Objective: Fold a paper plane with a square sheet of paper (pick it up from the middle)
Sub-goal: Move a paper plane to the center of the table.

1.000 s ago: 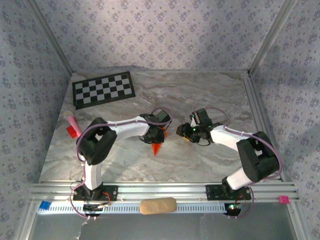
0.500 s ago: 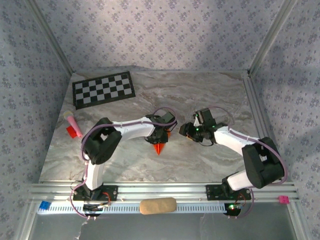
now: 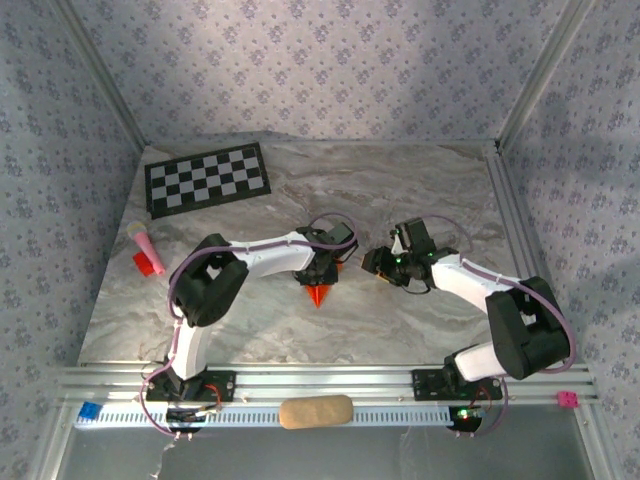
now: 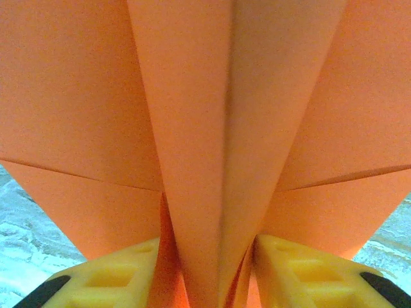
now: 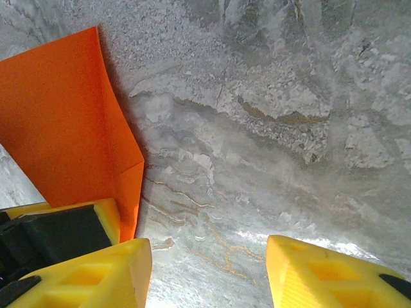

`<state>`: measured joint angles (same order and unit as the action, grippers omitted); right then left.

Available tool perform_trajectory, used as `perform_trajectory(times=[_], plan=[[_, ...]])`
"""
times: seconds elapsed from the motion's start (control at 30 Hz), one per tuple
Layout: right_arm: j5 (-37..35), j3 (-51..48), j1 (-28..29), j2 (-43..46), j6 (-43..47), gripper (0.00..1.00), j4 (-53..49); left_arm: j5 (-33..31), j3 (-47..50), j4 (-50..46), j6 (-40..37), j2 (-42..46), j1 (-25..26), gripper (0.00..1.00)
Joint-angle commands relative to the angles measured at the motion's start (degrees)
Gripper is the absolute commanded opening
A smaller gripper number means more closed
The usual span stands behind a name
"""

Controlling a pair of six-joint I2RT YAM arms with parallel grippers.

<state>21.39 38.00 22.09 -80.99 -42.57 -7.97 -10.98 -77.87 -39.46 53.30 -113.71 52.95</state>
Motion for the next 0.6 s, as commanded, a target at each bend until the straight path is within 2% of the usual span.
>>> perform_trajectory(times=[0.0, 0.57], plan=[[0.3, -0.4, -0.3, 1.0, 0.7, 0.51, -0.7, -1.2, -0.7, -3.1, 1.2, -2.2, 0.2, 0.40], [0.1, 0.1, -0.4, 1.3, 0.7, 0.52, -1.4, -3.1, -1.9, -3.7, 2.2, 2.2, 0.5, 0.44]])
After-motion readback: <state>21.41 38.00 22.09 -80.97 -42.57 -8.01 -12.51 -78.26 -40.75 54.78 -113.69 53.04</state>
